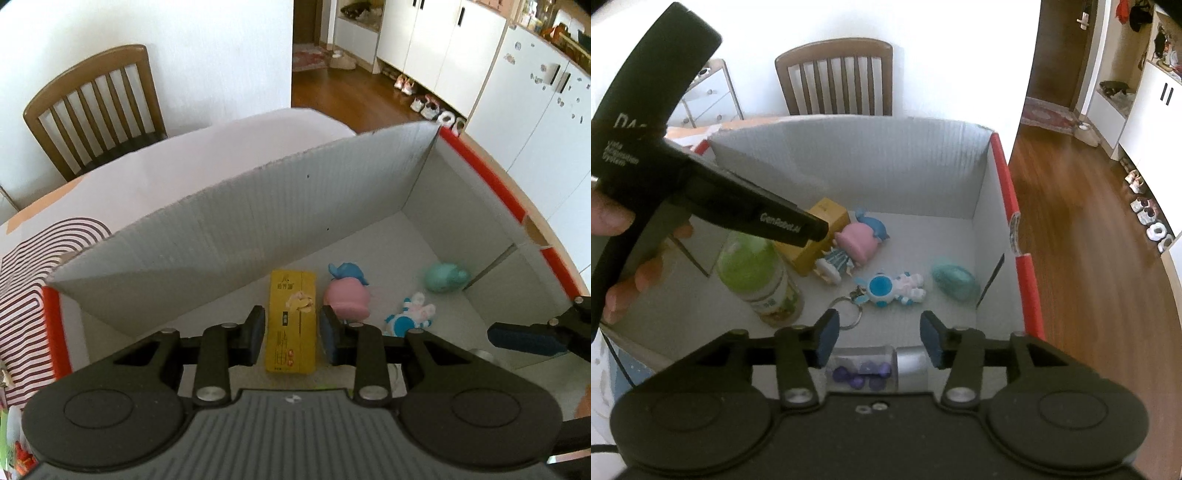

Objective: Organize rigid objects
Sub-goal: 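Lower both items into the shoebox and open both tools, then withdraw both tools from the shoebox back toward the pile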

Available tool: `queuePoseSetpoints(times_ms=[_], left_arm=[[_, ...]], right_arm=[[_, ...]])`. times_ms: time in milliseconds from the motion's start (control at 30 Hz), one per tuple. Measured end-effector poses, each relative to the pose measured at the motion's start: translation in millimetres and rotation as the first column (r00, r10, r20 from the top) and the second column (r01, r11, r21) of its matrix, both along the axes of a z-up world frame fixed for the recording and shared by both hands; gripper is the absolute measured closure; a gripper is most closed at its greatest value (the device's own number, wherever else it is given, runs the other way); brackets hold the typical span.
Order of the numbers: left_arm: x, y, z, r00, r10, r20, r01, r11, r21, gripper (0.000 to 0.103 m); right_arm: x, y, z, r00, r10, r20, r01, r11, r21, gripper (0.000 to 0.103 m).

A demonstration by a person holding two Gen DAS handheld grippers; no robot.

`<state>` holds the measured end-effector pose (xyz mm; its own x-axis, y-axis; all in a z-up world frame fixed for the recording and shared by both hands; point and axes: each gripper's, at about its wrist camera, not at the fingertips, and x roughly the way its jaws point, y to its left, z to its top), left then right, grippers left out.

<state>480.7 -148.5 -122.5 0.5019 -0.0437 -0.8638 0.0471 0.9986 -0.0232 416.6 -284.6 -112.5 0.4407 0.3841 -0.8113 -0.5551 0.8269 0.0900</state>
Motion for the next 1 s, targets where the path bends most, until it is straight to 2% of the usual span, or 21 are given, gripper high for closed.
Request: queuePoseSetpoints(times_ms=[200,233,267,333,733,1000], left_arm=[[-17,0,22,0.999,0.004,0.051,-0.003,1.0,-0.014,0.07],[-21,0,26,0.998,0.006,0.061,-0.005,1.0,-0.021,0.059],[-22,2,29,0.997,0.01,0.071,-0.008,1.0,-0.026,0.041],[-30,2,38,0.995,0.02,0.101,-0.017,0.999,-0.029,0.033],[-82,7,77,0.984,0.038,0.175,-0.03,0.999,-0.045,0.033],[-123,16,96,0.972,0.059,0.226,-0.051,0.998,-0.042,0.033]], right_arm=[[-10,-1,13,1.0,0.001,0.023,-0.002,1.0,0.022,0.041],[-12,-2,16,1.0,0.0,0.028,-0.001,1.0,0.025,0.04],[-14,-2,18,0.999,0.0,0.033,-0.001,1.0,0.026,0.04],[-18,-2,23,0.999,0.0,0.038,-0.002,0.999,0.033,0.038],[-55,-2,57,0.996,0.018,0.093,-0.026,0.997,0.078,0.019],[-76,2,74,0.993,0.015,0.117,-0.028,0.993,0.114,0.01]])
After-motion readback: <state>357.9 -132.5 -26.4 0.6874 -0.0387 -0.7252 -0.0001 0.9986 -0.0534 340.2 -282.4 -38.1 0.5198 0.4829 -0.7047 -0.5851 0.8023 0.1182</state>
